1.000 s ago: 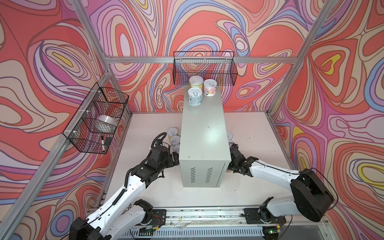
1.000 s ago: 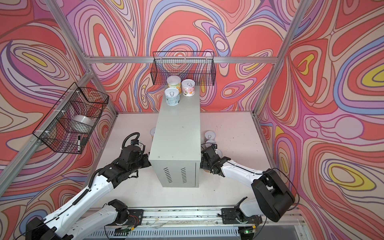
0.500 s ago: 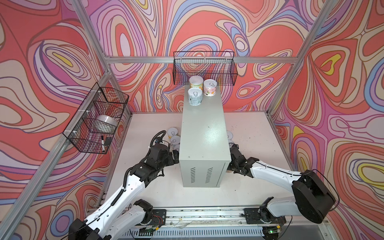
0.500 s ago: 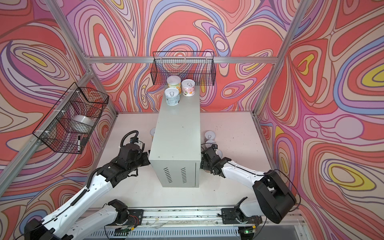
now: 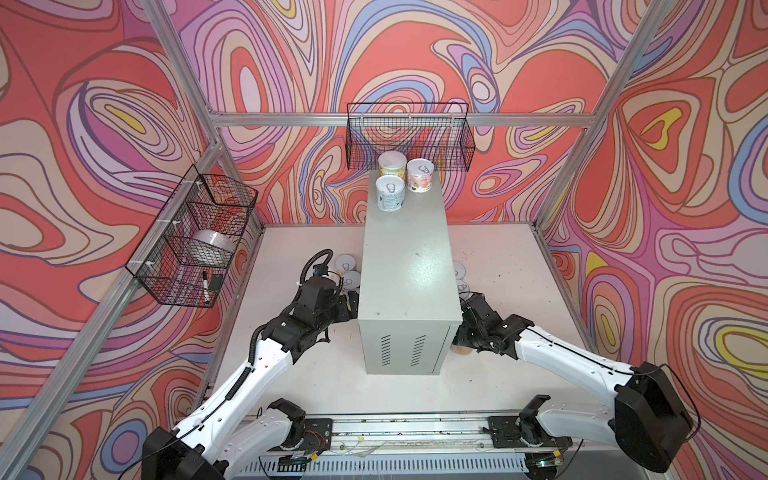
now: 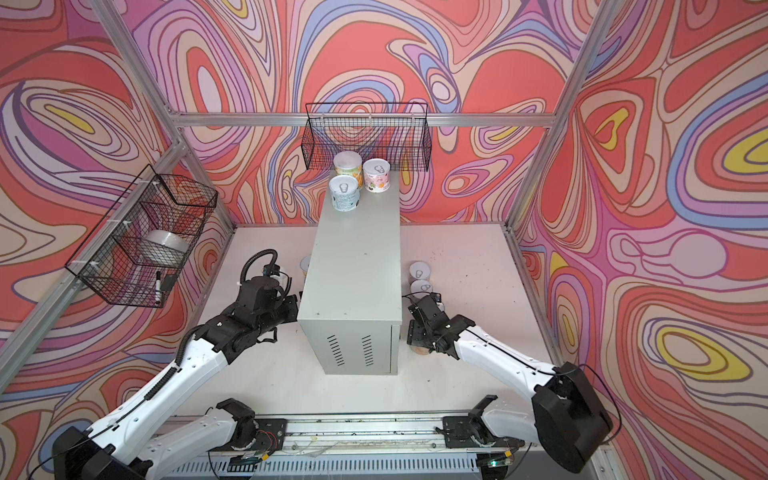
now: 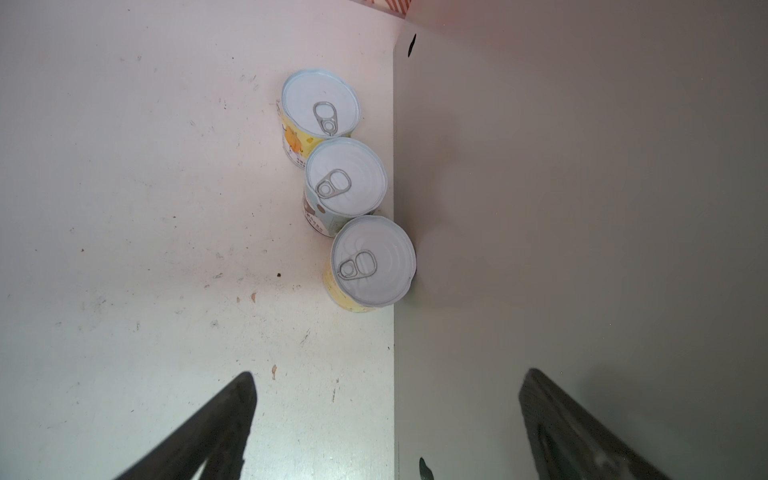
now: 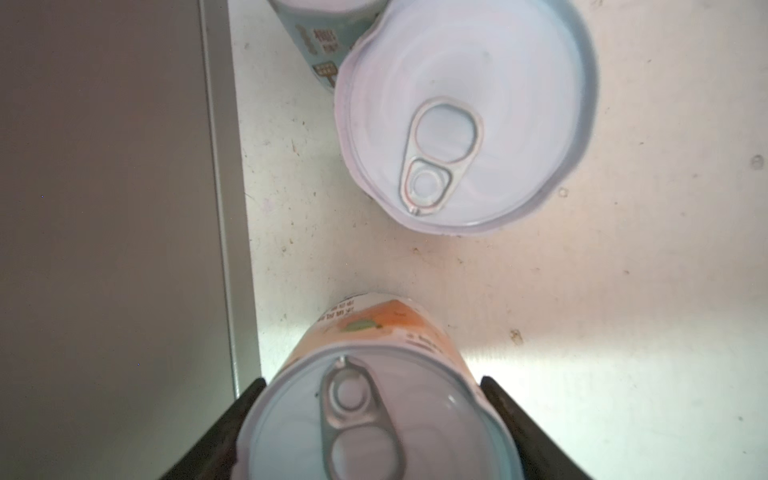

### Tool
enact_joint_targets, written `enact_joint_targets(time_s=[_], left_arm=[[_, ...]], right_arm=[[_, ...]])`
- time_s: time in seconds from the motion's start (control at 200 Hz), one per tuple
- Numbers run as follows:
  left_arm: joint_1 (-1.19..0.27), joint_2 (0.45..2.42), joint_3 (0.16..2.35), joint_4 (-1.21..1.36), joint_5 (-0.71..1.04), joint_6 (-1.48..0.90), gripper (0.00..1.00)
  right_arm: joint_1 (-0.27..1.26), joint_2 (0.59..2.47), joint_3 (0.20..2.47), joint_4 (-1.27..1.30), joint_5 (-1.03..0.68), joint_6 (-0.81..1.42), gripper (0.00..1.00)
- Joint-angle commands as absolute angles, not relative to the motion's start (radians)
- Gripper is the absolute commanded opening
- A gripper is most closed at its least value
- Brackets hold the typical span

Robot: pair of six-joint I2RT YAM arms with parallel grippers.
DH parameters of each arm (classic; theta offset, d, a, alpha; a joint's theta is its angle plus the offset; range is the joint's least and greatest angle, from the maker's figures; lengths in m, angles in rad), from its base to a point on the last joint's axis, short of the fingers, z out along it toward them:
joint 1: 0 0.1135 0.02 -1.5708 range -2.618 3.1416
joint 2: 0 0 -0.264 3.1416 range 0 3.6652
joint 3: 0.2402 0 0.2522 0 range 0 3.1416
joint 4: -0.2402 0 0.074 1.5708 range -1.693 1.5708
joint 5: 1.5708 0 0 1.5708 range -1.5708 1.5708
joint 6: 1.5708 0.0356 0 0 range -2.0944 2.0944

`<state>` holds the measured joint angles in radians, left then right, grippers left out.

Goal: Place and organize the canned foods onto the counter
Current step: 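Close the right gripper on the orange-labelled small can nearest it, then lift the orange-labelled can with the right gripper up over the box top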

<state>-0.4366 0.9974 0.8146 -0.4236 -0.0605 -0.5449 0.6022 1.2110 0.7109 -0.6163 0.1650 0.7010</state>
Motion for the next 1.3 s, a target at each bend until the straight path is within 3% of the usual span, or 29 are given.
enact_joint_targets(time_s=[0.0, 0.351, 0.686, 1.012, 1.247, 1.297], left_arm=[[-0.414, 0.999, 0.844, -0.452, -0.036, -0.520, 1.00], [-0.373, 0.983, 0.884, -0.498, -0.023, -0.489, 0.99], [-0.321, 0.977, 1.029, -0.631, -0.019, -0.429, 1.00], [-0.303, 1.024, 1.173, -0.677, 0.012, -0.376, 0.99], [-0.299, 1.049, 1.283, -0.720, 0.031, -0.330, 1.00], [-0.300, 1.046, 1.294, -0.721, 0.029, -0.321, 1.00]], right_arm=[[0.606, 1.143, 0.778, -0.694, 0.184, 0.696, 0.00], [0.604, 1.042, 0.998, -0.985, 0.325, 0.622, 0.00], [0.593, 1.104, 1.335, -1.163, 0.415, 0.529, 0.00], [0.588, 1.318, 1.872, -1.279, 0.440, 0.350, 0.00], [0.586, 1.633, 2.473, -1.479, 0.318, 0.235, 0.00], [0.579, 1.663, 2.502, -1.459, 0.259, 0.228, 0.00]])
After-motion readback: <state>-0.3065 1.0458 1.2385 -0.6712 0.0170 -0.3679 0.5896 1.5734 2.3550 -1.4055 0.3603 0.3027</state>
